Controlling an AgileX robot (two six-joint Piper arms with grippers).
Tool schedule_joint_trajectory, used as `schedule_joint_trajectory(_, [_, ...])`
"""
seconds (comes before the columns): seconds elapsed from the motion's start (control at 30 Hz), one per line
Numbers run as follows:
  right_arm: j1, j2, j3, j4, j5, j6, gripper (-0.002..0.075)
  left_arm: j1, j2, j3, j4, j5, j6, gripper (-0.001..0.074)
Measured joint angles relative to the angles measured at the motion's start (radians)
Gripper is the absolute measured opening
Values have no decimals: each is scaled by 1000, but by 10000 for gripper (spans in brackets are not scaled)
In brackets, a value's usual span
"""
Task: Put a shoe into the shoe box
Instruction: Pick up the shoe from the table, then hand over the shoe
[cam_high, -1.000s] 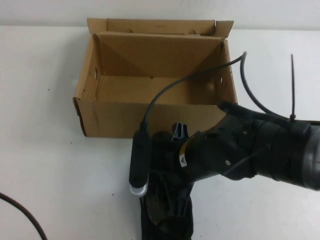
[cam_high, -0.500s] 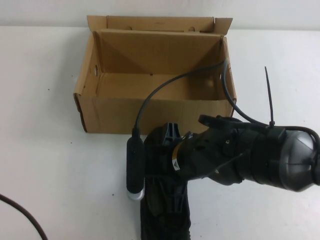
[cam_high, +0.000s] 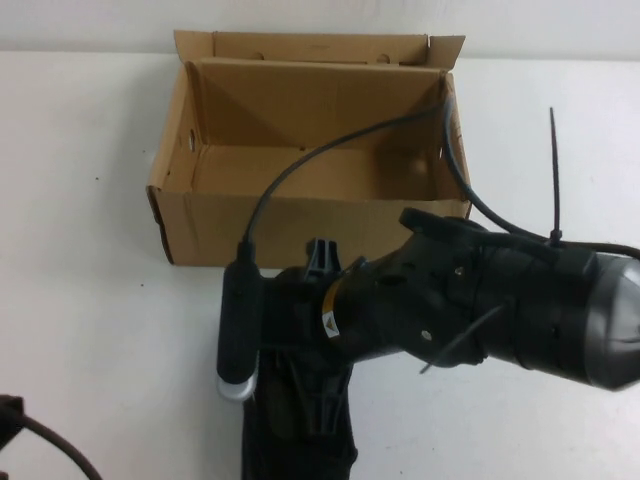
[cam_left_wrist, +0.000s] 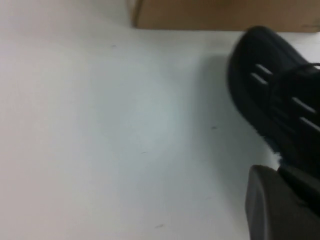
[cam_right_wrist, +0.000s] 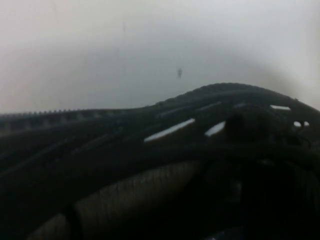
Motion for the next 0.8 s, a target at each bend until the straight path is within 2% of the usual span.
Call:
schedule_joint_trajectory(0.2, [23, -32, -106, 0, 140, 95, 14, 0, 0, 0, -184, 9, 180, -1])
schedule_joint_trajectory(0.3, [23, -32, -175, -4, 236, 173, 14, 0, 0, 0, -288, 2, 306, 33])
schedule_joint_trajectory(0.37, [23, -32, -220, -15, 281, 223, 14, 0, 0, 0, -364, -13, 380, 113])
schedule_joint_trajectory(0.53, [23, -29, -339, -100, 311, 369, 13, 0, 1, -1, -510, -84, 559, 445])
schedule_joint_trajectory(0.6, [23, -19, -392, -150, 332, 422, 13, 0, 1, -3, -533, -119, 618, 536])
schedule_joint_trajectory(0.67, [23, 2, -454, -197, 368, 483, 13, 0, 1, -5, -548, -146, 674, 583])
schedule_joint_trajectory(0.8, [23, 80, -604, -289, 483, 632, 13, 0, 11, -6, -595, -164, 829, 610])
